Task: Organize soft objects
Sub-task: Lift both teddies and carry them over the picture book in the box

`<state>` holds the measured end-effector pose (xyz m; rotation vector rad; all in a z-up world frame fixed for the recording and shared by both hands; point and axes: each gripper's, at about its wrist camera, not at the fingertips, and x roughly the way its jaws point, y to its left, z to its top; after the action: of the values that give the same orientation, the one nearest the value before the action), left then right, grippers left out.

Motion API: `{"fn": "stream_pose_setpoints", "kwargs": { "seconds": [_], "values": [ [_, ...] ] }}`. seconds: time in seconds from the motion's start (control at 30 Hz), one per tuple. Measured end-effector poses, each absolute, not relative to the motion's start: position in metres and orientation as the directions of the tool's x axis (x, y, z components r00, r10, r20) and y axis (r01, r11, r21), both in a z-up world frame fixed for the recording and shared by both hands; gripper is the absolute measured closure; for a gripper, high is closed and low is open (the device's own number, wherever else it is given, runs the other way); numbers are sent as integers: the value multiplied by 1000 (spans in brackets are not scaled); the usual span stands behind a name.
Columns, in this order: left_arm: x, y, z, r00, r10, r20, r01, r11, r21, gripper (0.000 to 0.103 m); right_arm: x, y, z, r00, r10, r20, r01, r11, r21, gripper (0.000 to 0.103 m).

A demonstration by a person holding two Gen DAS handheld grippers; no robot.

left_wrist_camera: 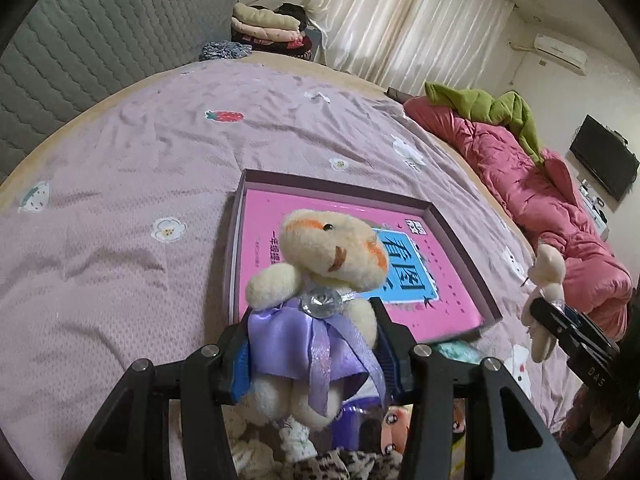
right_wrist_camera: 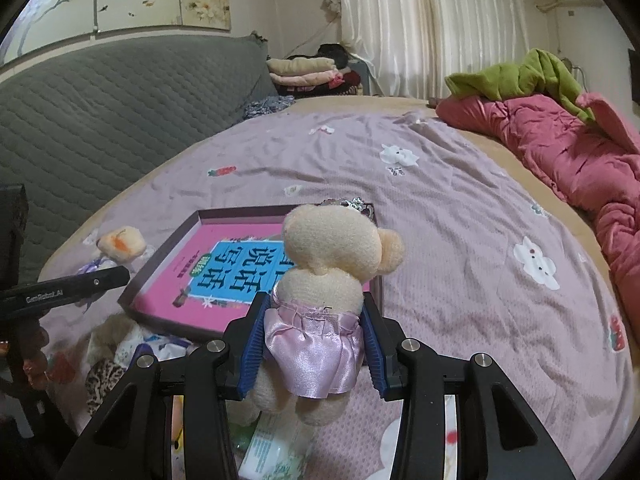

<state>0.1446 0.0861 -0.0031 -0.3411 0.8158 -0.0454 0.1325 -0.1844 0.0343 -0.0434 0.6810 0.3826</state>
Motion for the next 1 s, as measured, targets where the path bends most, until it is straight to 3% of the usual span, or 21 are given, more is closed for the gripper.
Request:
{"fn": "stream_pose_setpoints", "kwargs": {
  "seconds": [1.0],
  "values": [
    [203, 100, -32, 637, -164, -753, -164, 926, -340, 52, 181, -165, 35, 723, 322, -611, -401, 916, 8, 58]
  ]
}}
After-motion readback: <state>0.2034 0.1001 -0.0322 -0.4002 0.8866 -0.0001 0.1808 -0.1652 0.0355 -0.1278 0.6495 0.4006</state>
